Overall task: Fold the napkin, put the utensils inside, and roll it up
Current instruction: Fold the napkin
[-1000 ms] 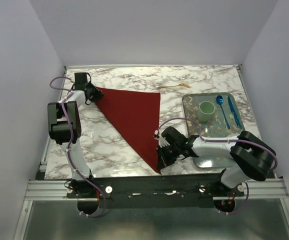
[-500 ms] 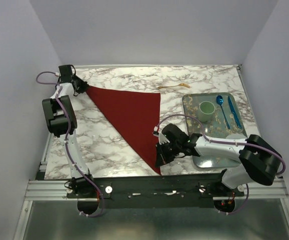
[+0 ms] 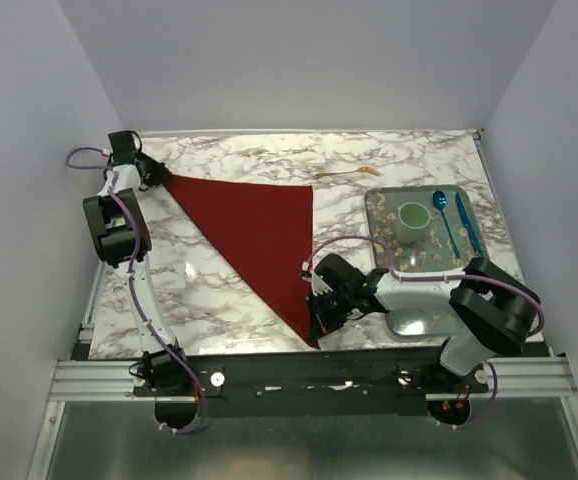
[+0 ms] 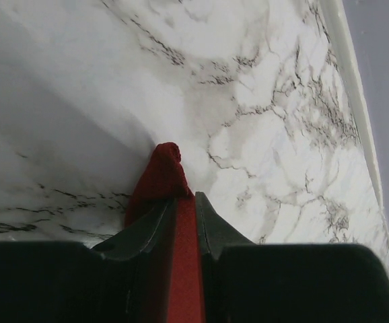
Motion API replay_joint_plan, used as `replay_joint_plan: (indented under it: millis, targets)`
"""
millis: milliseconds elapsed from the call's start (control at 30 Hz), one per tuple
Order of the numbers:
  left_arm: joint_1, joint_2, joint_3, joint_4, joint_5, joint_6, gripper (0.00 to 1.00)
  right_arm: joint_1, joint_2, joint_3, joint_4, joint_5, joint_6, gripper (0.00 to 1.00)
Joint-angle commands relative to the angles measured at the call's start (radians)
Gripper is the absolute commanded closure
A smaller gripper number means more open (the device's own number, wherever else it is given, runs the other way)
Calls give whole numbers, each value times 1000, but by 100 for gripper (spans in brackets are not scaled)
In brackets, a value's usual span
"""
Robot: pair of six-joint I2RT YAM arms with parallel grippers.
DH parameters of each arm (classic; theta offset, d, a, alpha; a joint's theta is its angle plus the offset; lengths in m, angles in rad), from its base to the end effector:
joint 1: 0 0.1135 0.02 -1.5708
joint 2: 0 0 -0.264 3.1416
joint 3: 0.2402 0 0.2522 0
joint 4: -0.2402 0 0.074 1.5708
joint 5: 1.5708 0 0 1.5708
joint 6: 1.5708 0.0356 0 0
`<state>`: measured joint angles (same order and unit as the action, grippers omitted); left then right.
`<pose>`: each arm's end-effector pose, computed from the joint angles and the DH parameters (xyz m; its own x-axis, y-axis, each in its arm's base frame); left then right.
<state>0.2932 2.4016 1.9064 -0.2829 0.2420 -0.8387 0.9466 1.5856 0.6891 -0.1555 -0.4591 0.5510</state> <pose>0.5159 0.1468 0.1517 -0.3620 -0.8636 -0.3510 -0.5781 0.5033 -0.6422 0.1486 0.2334 0.1316 -0.8805 -0.4194 -0.2210 -0.4634 0.6634 0.5875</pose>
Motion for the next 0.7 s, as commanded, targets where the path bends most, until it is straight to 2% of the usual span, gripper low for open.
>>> replay_joint_plan:
  millis: [0,167,300,467,567,633,667]
  targets:
    - [63,31,19,-56,-55,36,73,27,13,-36,17,27,-6,93]
    - [81,45,98,-113,-36,101,73,27,-21,-59,13,42,-13,93]
    - [81,-34,59,-115,-29,116,70,27,-41,-16,-16,34,-26,93]
    - [43,-182,-33,-111,-4,118,52,26,-127,91,-93,101,-33,91]
    - [-17,-288,-113,-108,11,130,45,-11,-168,190,-151,198,-52,86]
    - [-54,-379,-180,-101,32,115,42,-54,-158,283,-209,288,-56,78]
    - [-99,-416,-276,-41,37,106,36,-113,-151,314,-229,321,-46,67]
